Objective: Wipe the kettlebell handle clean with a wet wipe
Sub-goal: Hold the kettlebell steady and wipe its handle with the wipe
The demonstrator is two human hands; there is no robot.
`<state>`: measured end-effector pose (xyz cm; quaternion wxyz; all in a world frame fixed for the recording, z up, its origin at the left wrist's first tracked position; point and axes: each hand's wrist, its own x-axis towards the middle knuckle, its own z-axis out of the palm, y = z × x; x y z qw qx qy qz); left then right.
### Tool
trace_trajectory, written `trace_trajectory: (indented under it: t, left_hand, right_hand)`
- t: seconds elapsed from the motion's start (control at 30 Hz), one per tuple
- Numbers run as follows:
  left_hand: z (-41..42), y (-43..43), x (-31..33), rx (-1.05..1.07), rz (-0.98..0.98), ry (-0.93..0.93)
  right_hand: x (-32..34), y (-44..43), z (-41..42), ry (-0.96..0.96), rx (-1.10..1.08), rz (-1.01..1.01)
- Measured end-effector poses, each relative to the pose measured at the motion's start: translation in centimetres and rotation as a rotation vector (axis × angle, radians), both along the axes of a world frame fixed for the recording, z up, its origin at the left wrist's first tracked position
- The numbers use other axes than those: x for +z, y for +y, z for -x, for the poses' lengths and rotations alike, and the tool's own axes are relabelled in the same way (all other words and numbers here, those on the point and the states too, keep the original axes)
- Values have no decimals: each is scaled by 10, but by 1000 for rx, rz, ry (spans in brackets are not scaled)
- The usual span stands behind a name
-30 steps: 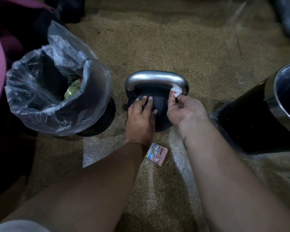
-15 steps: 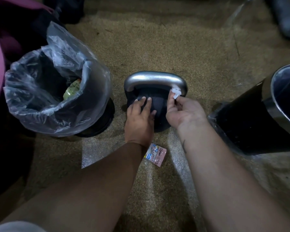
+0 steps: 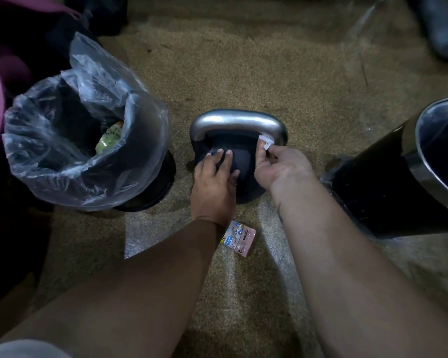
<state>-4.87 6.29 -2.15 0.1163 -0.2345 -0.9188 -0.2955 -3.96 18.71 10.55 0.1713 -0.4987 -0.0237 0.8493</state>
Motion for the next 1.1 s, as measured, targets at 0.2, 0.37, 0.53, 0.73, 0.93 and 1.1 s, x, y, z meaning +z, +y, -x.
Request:
trace_trajectory:
  t: [0.2,0.37,0.53,0.73,0.93,1.1]
  left_hand:
    - [0,1,1,5,-6,-6]
    - [0,0,0,2,-6,2]
    - [0,2,0,21,-17,-18]
    - [-1,1,1,3,-9,-31]
    - [-1,1,0,-4,-4,-21]
    - [0,1,1,-3,-1,-4]
  right_hand:
    - [4,0,-3,23,13,9]
    - [3,-3,-1,16,-12,19]
    - [0,-2,-1,30,-21,23]
    - [2,-1,-7,35,23,-6]
    - [-2,0,-4,7,12,9]
    - [1,5,-6,49,52,19]
